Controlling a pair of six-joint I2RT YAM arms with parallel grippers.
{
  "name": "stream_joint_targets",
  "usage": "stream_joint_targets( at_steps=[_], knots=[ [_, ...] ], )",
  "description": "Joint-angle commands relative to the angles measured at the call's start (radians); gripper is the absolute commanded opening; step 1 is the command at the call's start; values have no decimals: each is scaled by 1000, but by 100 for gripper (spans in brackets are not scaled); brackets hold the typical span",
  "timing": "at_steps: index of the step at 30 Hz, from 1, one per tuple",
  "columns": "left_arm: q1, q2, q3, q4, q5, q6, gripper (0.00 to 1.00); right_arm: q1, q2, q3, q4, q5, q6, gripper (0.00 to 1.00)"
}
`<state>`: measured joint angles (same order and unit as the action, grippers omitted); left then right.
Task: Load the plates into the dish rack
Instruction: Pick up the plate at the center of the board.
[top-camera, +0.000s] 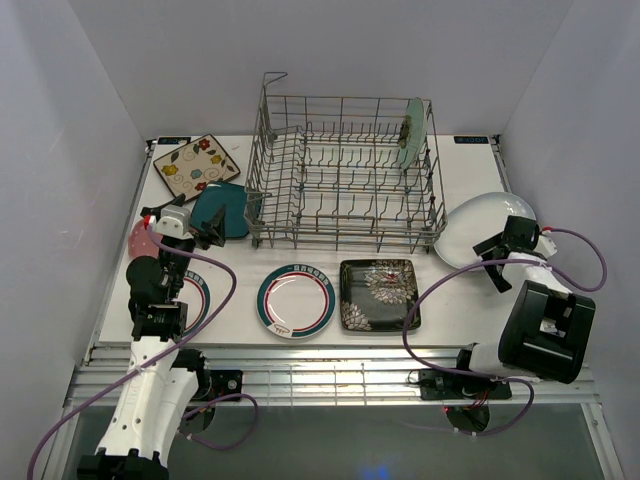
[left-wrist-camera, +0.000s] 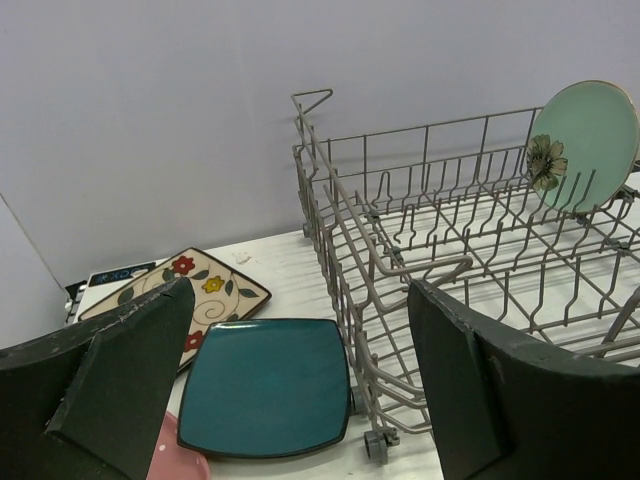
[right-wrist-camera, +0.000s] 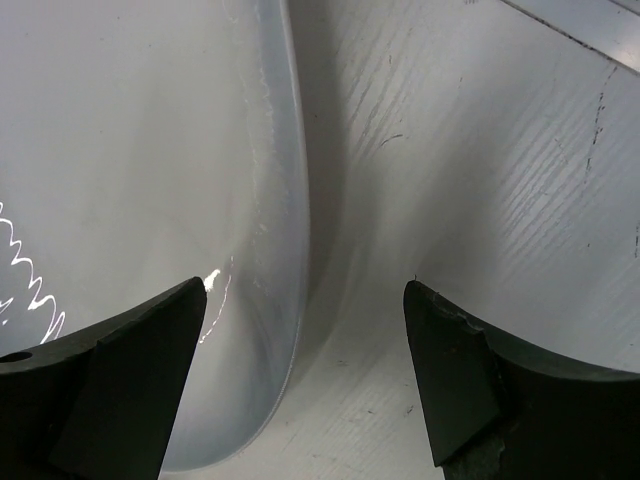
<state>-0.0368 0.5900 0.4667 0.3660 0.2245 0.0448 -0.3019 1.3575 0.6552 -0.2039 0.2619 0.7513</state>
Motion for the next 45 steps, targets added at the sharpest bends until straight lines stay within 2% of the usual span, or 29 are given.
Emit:
stream_joint_targets(
  at_steps=[1, 5, 9, 14, 15, 16, 20, 25, 27, 28, 29, 41, 45],
  knots=[
    [0, -7, 33, -10, 22, 4, 98, -23, 40, 57, 35, -19, -3, 85],
    [0, -4, 33, -12, 36, 3, 98, -40, 48, 26, 104, -62, -16, 84],
    [0, -4, 38, -16, 41, 3, 98, -40, 49, 12, 158, -69, -7, 79],
    [0, -13, 38, -21, 38, 4, 98, -42, 68, 18, 161, -72, -4, 59],
    [0, -15, 38, -19, 41, 4, 98, -40, 68, 15, 164, -78, -6, 48],
    [0, -15, 39, -19, 41, 4, 98, -42, 68, 14, 166, -76, -7, 42],
    [0, -16, 39, -19, 39, 6, 98, -40, 55, 0, 167, -61, -4, 31],
    [0, -22, 38, -22, 38, 6, 98, -42, 58, 0, 162, -58, -4, 33],
    [0, -22, 38, -22, 41, 6, 98, -42, 57, -2, 162, -56, -3, 31],
    [0, -24, 38, -22, 39, 6, 98, -40, 58, -2, 161, -53, -3, 25],
    [0, -22, 39, -22, 39, 6, 98, -42, 63, 3, 144, -44, -3, 8],
    [0, -35, 49, -32, 58, 6, 98, -40, -4, 21, 70, 11, -17, 8],
    [0, -27, 66, -45, 142, 7, 98, -40, -78, 37, 21, 45, -23, 8]
  ],
)
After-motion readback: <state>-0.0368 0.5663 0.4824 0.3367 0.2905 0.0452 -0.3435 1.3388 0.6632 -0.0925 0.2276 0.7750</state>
